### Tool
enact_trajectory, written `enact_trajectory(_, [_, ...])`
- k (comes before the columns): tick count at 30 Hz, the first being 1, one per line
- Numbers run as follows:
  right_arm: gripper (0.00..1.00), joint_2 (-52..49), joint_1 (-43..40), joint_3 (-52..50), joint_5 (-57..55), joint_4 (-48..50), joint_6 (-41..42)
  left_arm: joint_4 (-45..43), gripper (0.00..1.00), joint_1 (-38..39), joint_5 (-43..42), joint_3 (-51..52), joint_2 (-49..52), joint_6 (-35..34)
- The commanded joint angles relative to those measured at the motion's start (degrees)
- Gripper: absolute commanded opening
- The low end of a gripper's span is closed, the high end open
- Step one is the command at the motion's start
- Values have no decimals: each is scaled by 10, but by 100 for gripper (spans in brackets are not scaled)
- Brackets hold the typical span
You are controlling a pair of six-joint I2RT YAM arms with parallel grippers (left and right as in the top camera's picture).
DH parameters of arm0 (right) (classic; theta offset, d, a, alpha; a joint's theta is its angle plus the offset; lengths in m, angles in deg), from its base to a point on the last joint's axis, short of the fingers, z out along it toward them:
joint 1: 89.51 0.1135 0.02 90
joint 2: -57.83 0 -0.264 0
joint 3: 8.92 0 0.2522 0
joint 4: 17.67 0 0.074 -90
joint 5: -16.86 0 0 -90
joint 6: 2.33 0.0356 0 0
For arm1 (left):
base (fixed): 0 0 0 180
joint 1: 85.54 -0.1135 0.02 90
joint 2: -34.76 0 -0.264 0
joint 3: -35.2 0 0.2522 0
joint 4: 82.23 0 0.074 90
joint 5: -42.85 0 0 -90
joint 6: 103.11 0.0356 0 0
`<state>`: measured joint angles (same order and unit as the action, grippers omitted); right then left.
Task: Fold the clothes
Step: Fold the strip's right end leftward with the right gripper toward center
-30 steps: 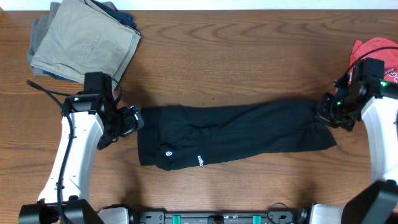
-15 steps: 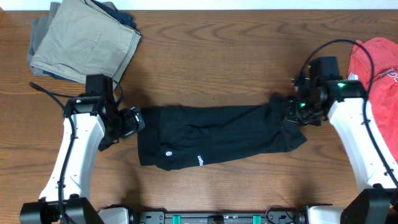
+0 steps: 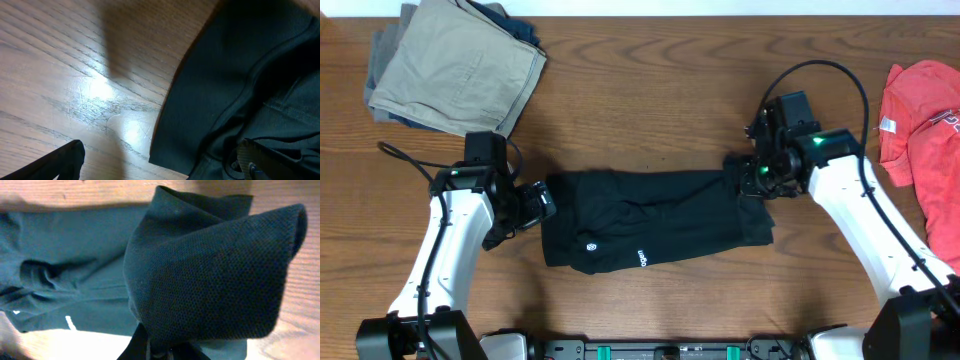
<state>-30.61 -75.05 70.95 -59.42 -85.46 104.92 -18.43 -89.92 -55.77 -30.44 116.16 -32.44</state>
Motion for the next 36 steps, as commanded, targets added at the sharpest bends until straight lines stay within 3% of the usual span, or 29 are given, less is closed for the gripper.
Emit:
enact_trajectory(1, [4, -14, 16, -3, 7, 10, 22, 2, 98, 1, 1, 4, 6, -1])
enact_trajectory(15, [7, -64, 40, -3, 52, 29, 37, 2, 98, 1, 1, 4, 6, -1])
enact_trajectory(17, [16, -64, 43, -3, 54, 33, 37, 2, 98, 1, 1, 4, 6, -1])
enact_trajectory(20, [46, -64, 44, -3, 55, 35, 37, 2, 98, 1, 1, 4, 6, -1])
enact_trajectory(22, [60, -64, 44, -3, 60, 35, 37, 2, 98, 1, 1, 4, 6, -1])
enact_trajectory(36, [65, -63, -16, 43, 49, -33, -2, 2, 98, 1, 1, 4, 6, 0])
